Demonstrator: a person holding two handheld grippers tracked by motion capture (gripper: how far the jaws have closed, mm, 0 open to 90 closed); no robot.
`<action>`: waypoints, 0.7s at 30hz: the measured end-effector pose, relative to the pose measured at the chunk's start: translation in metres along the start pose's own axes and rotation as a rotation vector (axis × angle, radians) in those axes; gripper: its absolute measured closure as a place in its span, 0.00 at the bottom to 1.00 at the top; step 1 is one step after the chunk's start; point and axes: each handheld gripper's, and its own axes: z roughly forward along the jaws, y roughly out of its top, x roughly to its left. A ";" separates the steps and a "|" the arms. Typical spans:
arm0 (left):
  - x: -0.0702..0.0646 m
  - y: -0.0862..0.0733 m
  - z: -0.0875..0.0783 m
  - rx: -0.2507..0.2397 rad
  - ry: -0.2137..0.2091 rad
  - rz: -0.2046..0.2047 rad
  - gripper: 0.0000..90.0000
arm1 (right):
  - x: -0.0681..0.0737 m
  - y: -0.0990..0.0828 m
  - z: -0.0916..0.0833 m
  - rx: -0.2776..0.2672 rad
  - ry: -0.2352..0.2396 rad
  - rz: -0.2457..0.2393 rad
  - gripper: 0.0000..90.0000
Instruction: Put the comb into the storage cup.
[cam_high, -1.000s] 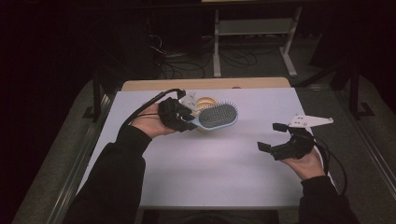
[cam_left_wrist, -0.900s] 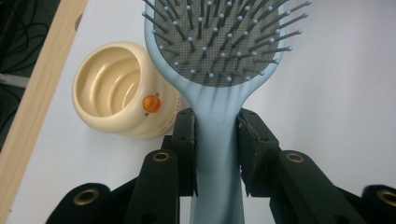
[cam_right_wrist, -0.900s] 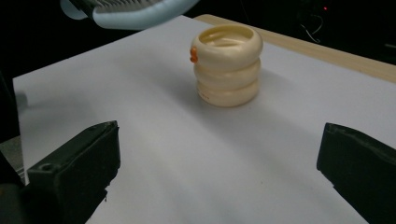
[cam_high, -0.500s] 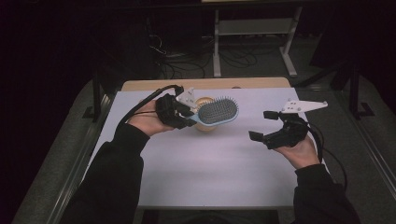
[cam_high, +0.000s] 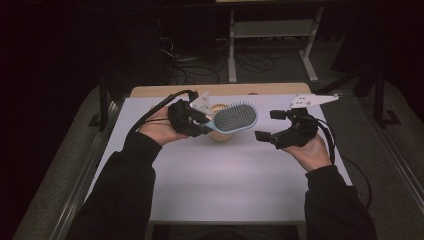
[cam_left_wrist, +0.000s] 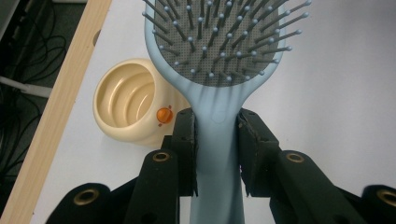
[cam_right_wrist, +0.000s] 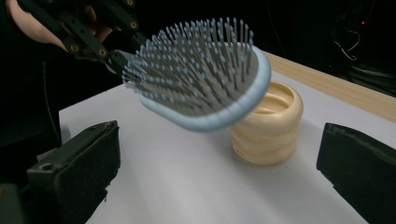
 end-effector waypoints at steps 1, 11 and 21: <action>0.000 0.000 0.000 0.001 0.001 0.001 0.78 | 0.000 0.002 0.001 -0.003 0.004 0.000 0.00; -0.002 0.000 0.003 -0.019 0.026 0.009 0.78 | -0.003 0.022 0.015 -0.028 0.071 0.072 0.07; -0.004 0.006 0.015 -0.082 0.036 0.010 0.78 | -0.012 0.031 0.017 0.029 0.056 0.124 0.12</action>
